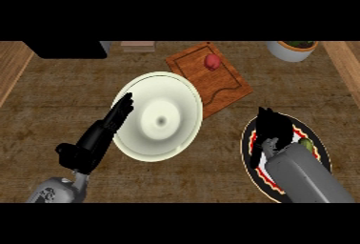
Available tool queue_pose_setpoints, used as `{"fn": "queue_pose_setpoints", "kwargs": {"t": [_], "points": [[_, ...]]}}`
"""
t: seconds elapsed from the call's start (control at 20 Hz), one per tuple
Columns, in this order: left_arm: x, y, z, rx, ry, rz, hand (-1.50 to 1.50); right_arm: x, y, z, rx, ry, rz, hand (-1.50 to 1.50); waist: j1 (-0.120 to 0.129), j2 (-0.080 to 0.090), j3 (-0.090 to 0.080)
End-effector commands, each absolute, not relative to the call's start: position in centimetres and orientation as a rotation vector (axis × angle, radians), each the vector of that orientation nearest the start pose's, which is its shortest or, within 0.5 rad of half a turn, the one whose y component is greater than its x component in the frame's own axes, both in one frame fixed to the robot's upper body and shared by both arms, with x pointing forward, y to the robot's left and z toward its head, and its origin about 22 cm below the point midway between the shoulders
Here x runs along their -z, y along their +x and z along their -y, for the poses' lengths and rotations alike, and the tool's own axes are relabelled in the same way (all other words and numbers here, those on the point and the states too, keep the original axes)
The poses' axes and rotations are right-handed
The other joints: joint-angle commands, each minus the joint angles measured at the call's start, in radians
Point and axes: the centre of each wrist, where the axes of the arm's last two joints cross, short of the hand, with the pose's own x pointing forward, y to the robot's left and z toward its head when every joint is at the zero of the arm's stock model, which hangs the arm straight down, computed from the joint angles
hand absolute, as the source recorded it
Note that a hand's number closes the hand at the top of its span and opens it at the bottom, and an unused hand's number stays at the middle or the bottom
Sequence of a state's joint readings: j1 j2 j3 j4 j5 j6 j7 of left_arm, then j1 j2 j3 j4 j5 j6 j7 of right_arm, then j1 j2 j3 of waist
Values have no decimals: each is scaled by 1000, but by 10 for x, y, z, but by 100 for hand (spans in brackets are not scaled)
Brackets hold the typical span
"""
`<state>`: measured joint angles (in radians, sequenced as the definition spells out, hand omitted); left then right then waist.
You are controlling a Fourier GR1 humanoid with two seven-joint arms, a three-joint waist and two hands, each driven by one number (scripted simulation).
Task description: Pick the croissant from the plate and place it in the bowl
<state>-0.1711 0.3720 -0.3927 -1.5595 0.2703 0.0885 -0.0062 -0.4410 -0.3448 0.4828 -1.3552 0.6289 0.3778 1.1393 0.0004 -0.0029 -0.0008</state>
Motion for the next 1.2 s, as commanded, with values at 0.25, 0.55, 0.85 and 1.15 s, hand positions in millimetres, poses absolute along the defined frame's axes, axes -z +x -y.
{"fn": "queue_pose_setpoints", "kwargs": {"t": [0.25, 0.55, 0.85, 1.15], "points": [[-31, 259, -210, 381, -163, 1575, 0, -32, 301, 150, -1037, -1201, 300, -150, 2, 2, 0], [-29, 252, -219, 378, -159, 1582, 0, -18, 292, 177, -1017, -1232, 262, -150, 0, 1, 0], [-30, 284, -197, 367, -164, 1581, 0, -6, 298, 204, -992, -1210, 234, -150, -9, 5, 1], [-15, 257, -205, 377, -183, 1569, 0, 7, 296, 220, -990, -1187, 238, -150, 1, 3, 1]]}}
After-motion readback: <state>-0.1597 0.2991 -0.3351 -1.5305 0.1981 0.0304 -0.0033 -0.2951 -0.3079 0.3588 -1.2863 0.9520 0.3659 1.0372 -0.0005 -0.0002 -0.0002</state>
